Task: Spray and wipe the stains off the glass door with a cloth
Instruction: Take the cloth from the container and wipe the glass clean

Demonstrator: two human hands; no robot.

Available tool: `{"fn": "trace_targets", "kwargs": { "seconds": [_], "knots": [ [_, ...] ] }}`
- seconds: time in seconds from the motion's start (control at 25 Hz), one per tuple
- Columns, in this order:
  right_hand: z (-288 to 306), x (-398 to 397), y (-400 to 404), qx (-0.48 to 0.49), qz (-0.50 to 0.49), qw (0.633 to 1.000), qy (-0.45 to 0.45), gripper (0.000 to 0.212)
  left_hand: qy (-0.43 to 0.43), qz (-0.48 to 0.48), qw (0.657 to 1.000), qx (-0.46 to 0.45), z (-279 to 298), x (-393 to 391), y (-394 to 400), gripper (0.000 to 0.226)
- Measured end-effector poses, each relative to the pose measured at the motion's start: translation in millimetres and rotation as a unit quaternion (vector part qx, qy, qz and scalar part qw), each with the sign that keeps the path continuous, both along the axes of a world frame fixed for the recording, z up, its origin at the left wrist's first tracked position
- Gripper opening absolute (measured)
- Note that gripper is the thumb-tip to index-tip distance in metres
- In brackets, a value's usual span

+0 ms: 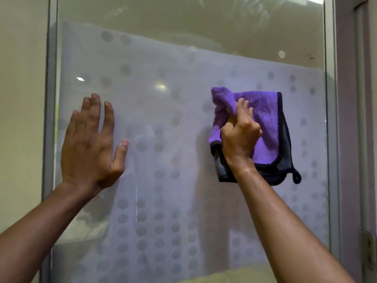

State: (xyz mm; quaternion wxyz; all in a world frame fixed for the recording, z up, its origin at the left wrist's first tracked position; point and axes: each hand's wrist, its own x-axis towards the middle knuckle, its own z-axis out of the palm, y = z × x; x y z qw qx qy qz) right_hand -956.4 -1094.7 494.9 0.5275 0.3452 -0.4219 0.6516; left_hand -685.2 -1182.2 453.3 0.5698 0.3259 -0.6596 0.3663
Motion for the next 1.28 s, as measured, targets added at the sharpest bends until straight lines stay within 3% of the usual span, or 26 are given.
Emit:
{"fn": "trace_targets", "kwargs": {
  "seconds": [0.24, 0.32, 0.48, 0.56, 0.8, 0.96, 1.04, 1.16, 1.28],
  "knots": [
    [-12.2, 39.8, -13.0, 0.052, 0.013, 0.979, 0.197, 0.033, -0.006, 0.002, 1.000, 0.007, -0.5, 1.5, -4.9, 0.081],
    [-15.6, 8.2, 0.6, 0.051, 0.006, 0.986, 0.158, 0.036, -0.011, -0.002, 1.000, 0.011, 0.5, 2.8, -5.6, 0.081],
    [-40.0, -82.9, 36.2, 0.003, -0.048, 0.995, -0.086, 0.046, -0.004, -0.011, 1.000, 0.006, -0.7, 0.7, -5.3, 0.081],
    [-46.8, -87.2, 34.4, 0.003, -0.030, 0.990, -0.135, 0.049, -0.008, -0.014, 1.000, 0.004, -0.6, 0.4, -4.8, 0.081],
    [-42.1, -37.5, 13.6, 0.004, -0.002, 0.999, -0.032, 0.050, -0.006, -0.022, 1.000, 0.007, -1.0, -0.1, -6.5, 0.081],
    [-61.8, 21.1, -8.3, 0.057, 0.009, 0.990, 0.126, 0.032, -0.009, -0.015, 1.000, 0.014, -1.4, 0.7, -9.0, 0.082],
    [-74.5, 27.2, -9.6, 0.080, 0.015, 0.980, 0.183, 0.042, -0.007, -0.010, 1.000, 0.018, -1.5, 1.1, -8.9, 0.082],
    [-83.8, 6.1, -3.4, 0.080, 0.012, 0.983, 0.164, 0.032, -0.007, -0.011, 1.000, 0.017, -0.8, 1.4, -8.2, 0.081],
    [-64.8, -10.3, 1.3, 0.044, -0.002, 0.995, 0.088, 0.040, -0.005, -0.010, 1.000, 0.013, -1.3, 2.6, -6.8, 0.081]
  ]
}}
